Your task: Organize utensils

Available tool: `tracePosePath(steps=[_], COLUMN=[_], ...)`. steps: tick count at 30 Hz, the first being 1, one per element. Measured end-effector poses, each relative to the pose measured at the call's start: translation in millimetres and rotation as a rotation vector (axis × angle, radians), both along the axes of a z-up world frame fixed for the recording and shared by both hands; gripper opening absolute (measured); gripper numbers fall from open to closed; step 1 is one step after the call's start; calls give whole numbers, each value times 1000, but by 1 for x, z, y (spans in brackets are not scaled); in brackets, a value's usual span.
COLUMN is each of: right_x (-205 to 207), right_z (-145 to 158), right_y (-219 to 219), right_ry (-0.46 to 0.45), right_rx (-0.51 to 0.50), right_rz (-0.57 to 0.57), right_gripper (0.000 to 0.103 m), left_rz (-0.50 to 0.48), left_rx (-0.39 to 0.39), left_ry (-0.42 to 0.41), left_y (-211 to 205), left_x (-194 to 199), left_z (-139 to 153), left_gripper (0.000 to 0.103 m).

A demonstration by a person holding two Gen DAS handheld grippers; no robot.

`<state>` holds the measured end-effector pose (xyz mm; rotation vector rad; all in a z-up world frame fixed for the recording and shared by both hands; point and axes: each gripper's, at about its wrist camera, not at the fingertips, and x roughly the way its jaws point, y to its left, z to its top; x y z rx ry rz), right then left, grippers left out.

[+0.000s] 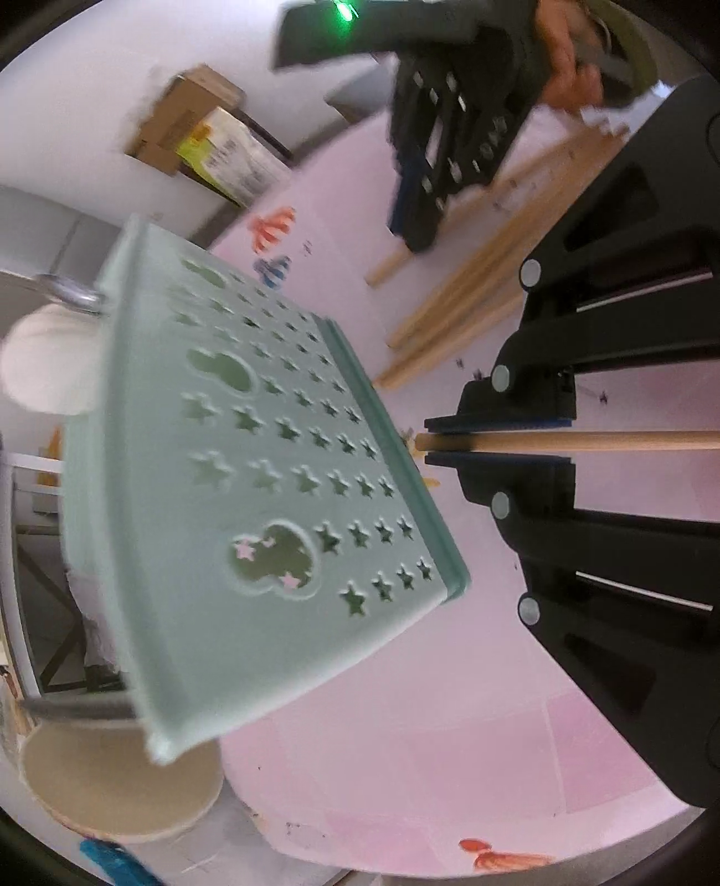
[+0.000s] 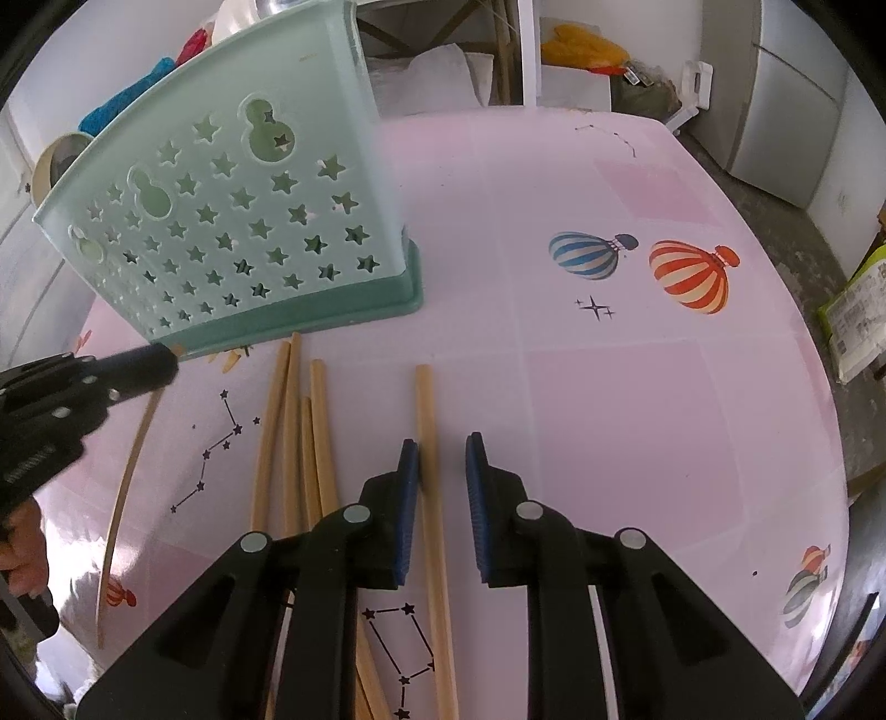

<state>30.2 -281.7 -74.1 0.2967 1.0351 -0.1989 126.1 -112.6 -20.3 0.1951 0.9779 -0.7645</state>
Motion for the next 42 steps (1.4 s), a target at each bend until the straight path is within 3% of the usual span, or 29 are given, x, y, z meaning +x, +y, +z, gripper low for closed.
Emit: tracePosePath(steps=[8, 12, 25, 36, 39, 42], right_x=[0, 0, -12, -18, -17, -15], right_z=[-1, -2, 9, 11, 11, 12], right_y=[-3, -5, -6, -13, -15, -17], right_ry=[-6, -1, -67, -87, -88, -91], right_rx=[21, 21, 18, 30, 34, 42], right_rz=[3, 14, 2, -16, -20, -26], right_gripper=[17, 7, 7, 7, 7, 7], left_rz=[-11, -5, 21, 13, 19, 57], left_rx=[-134, -192, -314, -499, -548, -603], left_ry=[-53, -124, -222, -317, -369, -489], left_y=[16, 29, 54, 63, 61, 56], left_x=[-9, -18, -33, -32, -29, -24], left_z=[41, 67, 112, 176, 197, 223], left_gripper=[5, 5, 5, 5, 5, 5])
